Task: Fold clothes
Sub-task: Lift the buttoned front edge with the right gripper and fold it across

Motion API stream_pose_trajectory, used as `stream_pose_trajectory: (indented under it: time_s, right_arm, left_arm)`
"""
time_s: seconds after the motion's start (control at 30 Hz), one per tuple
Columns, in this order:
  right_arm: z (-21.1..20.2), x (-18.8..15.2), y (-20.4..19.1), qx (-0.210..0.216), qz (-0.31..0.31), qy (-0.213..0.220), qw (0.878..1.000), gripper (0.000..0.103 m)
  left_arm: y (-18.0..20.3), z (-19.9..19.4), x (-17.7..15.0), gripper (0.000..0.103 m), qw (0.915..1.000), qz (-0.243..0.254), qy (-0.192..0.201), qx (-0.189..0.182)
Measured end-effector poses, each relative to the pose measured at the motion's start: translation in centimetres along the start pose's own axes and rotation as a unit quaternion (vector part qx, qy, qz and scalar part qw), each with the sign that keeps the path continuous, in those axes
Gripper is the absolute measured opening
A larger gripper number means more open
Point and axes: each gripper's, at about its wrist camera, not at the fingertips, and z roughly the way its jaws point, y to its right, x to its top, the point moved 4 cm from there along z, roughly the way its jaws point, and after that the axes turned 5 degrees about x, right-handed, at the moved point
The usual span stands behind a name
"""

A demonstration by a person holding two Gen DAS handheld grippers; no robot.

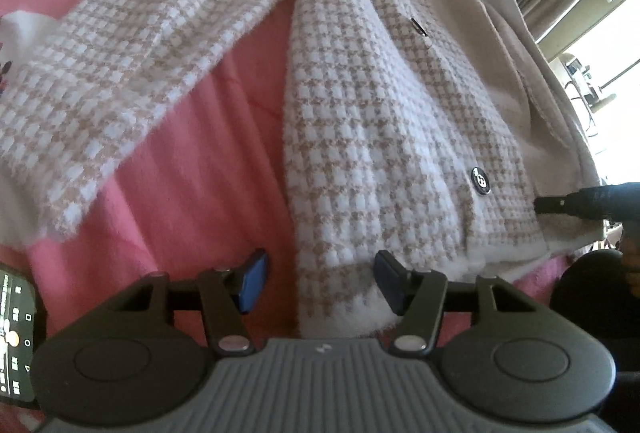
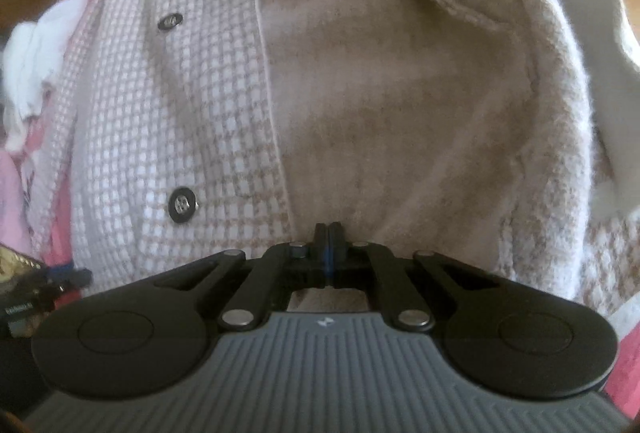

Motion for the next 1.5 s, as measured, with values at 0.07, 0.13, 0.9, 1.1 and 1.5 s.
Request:
stream_pose_trajectory:
  time_s: [0.07, 0.13, 0.9, 1.1, 1.5]
  right_arm:
    - [-0.4, 0.2, -0.6, 0.000, -0.015, 0.012, 1.000, 0.001]
    - [-0.6, 0.4, -1.2, 0.004, -0.023, 0.020, 1.000, 0.002]
    - [3.3, 1.2, -1.3, 0.081, 0.048, -0.001, 0.996, 0.045]
    - [2.5, 0.5, -1.8, 0.062, 0.017, 0.010, 0.998, 0.004]
    - [-1.5, 1.4, 1.2, 0.016, 0.025, 0.062, 0.998, 0.003]
  left_arm:
    - [-0.3, -0.1, -0.5, 0.058, 1.0000, 0.005, -0.003, 0.001]
    - [-0.2, 0.1, -1.0, 0.058, 0.9998, 0.014, -0.013, 0.006]
    - [-3.2, 1.8, -1.3, 0.043, 0.9804, -0.148, -0.058, -0.117]
    - [-2.6, 1.9, -1.5, 0.014, 0.9840, -0.133, -0.053, -0.106]
    - [-2.2, 1.5, -0.4, 0.048, 0.9826, -0.122, -0.024, -0.137]
